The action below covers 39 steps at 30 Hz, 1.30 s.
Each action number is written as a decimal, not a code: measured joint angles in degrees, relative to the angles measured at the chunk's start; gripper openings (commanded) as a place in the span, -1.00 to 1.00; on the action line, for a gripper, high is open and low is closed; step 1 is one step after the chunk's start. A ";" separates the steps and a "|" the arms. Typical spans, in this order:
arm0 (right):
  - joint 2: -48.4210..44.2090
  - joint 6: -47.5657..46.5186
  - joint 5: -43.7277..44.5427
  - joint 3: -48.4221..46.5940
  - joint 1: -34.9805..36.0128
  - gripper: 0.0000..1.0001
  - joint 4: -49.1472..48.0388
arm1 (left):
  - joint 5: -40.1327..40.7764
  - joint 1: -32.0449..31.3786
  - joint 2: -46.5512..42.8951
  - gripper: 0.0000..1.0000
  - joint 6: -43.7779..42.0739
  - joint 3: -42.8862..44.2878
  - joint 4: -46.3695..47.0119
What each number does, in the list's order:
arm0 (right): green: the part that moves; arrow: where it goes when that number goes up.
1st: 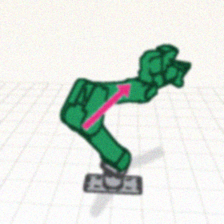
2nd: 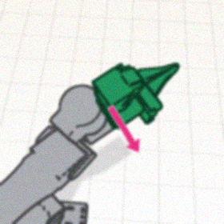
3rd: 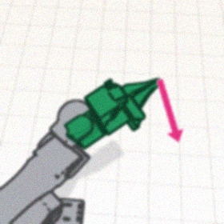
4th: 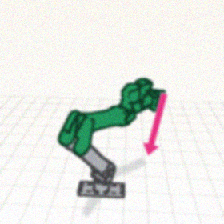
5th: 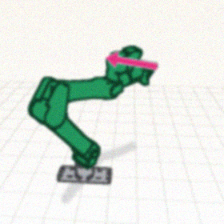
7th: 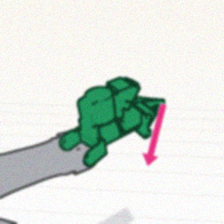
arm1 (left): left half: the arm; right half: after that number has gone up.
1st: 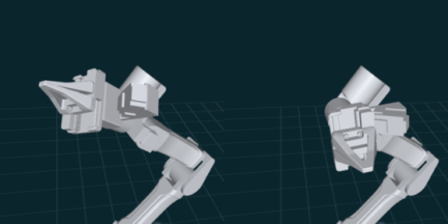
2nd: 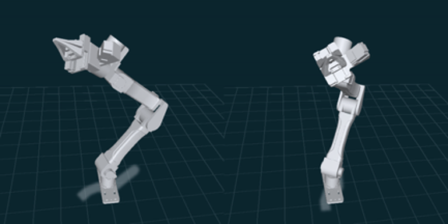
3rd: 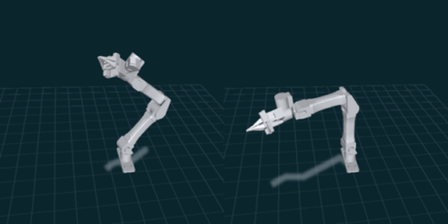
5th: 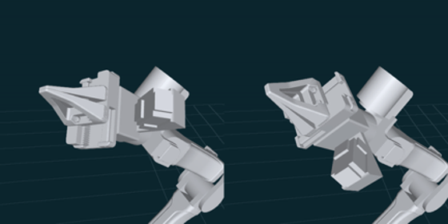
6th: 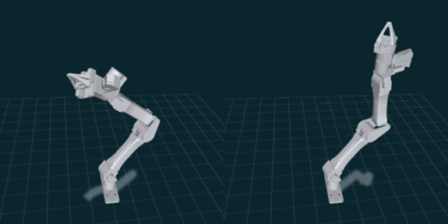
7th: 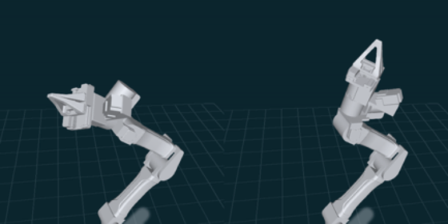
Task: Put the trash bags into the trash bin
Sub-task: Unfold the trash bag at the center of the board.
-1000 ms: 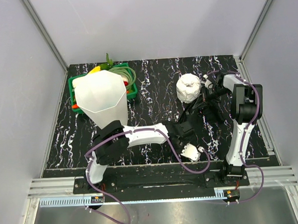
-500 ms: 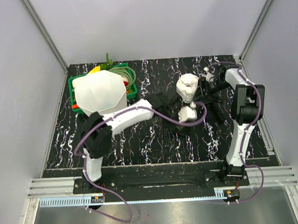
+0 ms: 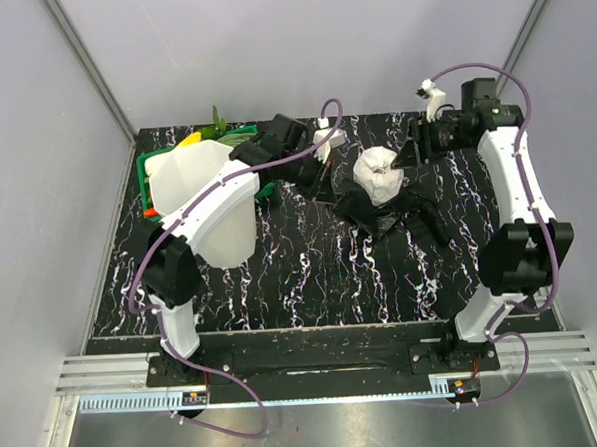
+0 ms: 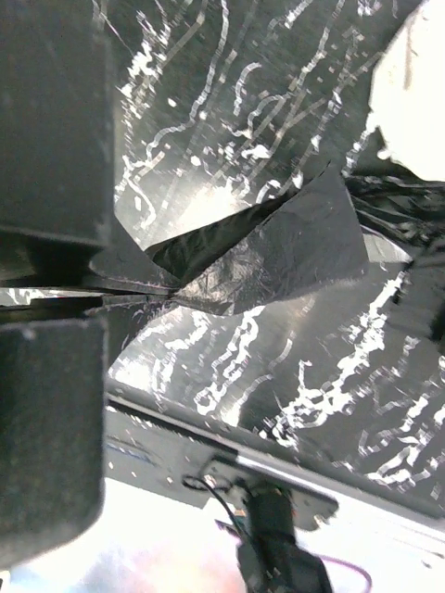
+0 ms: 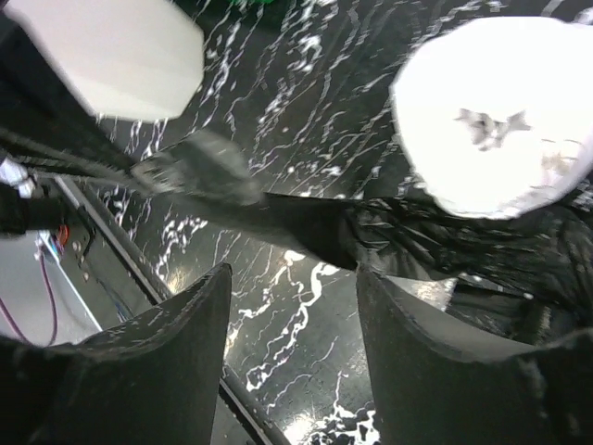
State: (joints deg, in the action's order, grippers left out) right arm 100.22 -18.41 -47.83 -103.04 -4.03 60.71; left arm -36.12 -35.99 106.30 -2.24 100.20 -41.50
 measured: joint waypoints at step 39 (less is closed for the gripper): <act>-8.35 -0.37 6.45 26.51 17.66 -1.00 -24.74 | -10.29 -0.39 9.35 -1.00 11.50 3.58 5.27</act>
State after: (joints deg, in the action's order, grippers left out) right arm 91.88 -18.79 -41.39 -76.53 13.63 35.97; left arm -46.41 -36.38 115.66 9.26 103.79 -36.23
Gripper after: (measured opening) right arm 0.017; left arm 0.013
